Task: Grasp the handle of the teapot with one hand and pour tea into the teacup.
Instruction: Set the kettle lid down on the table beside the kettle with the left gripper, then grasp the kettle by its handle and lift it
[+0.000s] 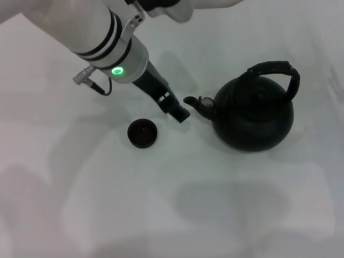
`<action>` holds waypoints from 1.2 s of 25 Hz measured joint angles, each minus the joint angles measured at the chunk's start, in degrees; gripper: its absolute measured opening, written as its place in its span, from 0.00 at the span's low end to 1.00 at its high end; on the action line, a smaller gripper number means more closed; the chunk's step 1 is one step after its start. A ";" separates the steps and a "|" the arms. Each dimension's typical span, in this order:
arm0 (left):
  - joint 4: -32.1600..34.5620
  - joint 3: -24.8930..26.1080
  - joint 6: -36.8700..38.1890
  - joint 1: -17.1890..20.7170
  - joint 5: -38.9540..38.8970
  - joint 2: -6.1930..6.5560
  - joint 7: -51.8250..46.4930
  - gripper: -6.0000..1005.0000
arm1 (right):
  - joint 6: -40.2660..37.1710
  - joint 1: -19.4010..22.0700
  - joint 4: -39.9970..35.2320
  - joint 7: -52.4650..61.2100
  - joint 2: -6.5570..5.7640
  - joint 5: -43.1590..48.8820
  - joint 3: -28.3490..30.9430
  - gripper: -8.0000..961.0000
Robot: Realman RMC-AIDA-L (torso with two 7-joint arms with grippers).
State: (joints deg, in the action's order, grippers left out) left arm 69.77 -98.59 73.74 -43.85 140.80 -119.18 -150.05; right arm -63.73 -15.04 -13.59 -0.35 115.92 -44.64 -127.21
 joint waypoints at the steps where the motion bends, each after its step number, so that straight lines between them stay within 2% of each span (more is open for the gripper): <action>1: 0.66 0.14 -0.44 0.48 -0.11 0.00 0.00 0.88 | 0.00 -0.02 0.00 0.00 0.00 0.03 -0.01 0.84; 7: 6.44 1.12 -4.11 4.49 -2.06 0.13 1.20 0.88 | -0.01 -0.14 -0.01 0.00 0.00 0.12 -0.05 0.83; 8: 9.10 1.40 -7.20 6.93 -2.45 0.13 1.77 0.88 | -0.18 -0.15 -0.03 0.00 0.00 0.10 0.06 0.83; 9: 9.10 1.40 -7.20 6.93 -2.45 0.13 1.77 0.88 | -0.18 -0.15 -0.03 0.00 0.00 0.10 0.06 0.83; 16: 15.38 0.87 -24.64 18.76 -4.96 0.05 3.95 0.88 | -0.36 -0.17 -0.08 0.00 -0.07 0.04 0.31 0.83; 20: 15.34 0.97 -34.01 22.90 -8.98 0.18 4.74 0.88 | -0.41 -0.35 -0.13 0.00 -0.09 0.05 0.35 0.83; 25: 11.99 -0.59 -52.66 29.36 -17.87 0.11 7.06 0.89 | -0.51 -0.43 -0.28 0.00 -0.09 0.06 0.38 0.83; 30: 6.77 -2.27 -65.44 31.46 -22.48 0.14 6.87 0.89 | -0.69 -0.49 -0.34 0.00 -0.09 0.08 0.42 0.83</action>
State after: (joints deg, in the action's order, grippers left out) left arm 76.53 -100.86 8.30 -12.39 118.33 -119.03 -143.18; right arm -64.43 -15.53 -13.93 -0.35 115.84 -44.56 -126.80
